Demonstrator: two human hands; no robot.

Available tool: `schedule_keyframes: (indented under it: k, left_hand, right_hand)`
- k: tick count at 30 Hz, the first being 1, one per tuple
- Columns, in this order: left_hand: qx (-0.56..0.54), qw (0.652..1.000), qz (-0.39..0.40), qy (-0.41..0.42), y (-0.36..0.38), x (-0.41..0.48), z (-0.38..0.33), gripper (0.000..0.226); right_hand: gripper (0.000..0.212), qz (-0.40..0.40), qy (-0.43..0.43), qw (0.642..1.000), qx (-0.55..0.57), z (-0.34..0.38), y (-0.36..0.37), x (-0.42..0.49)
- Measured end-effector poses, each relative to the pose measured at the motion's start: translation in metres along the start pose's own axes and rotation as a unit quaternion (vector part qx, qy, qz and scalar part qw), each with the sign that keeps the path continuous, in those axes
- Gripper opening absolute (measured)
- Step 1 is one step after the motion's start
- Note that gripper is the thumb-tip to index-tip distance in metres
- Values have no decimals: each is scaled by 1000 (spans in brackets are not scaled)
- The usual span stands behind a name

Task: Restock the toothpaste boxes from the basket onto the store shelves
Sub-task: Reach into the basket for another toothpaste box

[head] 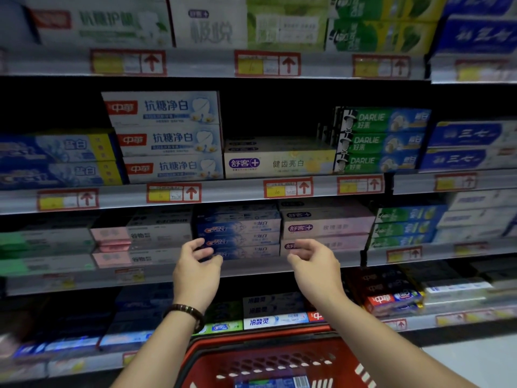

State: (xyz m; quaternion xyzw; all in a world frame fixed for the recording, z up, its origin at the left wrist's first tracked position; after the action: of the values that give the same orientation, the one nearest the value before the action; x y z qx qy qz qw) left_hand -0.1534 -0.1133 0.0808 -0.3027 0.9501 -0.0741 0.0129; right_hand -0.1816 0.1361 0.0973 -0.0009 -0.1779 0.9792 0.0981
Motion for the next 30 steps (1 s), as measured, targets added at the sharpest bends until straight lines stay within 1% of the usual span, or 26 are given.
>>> schedule_keyframes:
  k: [3,8,12,17,25,30]
  left_hand:
    - [27,999,26,2,0,-12,-5,40]
    - [60,995,80,-1,0,-39,-15,30]
    - [98,988,118,7,-3,-65,-17,29]
    - [128,980,155,-11,-10,-99,-8,29]
    - [142,972,180,-52,-18,-134,15,25]
    - [126,976,167,-56,-18,-143,26,22]
  right_hand:
    - [22,11,-3,1000,3,-1,-9,-10]
    - [17,37,-2,999,13,-1,-23,-28]
    - [15,63,-3,998,28,-6,-33,-43]
    - [14,88,-6,996,34,-18,-47,-65]
    - [12,121,18,992,32,-54,-61,-89]
    - [13,122,27,991,43,-72,-63,-93]
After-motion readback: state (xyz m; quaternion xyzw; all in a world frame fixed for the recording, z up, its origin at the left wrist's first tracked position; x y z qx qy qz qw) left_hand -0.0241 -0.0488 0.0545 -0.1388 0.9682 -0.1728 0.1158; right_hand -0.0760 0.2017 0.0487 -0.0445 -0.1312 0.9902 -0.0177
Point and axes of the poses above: each hand's wrist, its own x-axis towards the middle knuckle, its own y-axis out of the palm, z = x × y, the point moved 4 cm from there along x, towards the middle knuckle, and after that the axes turned 2 degrees about -z, right-handed, at the moved point
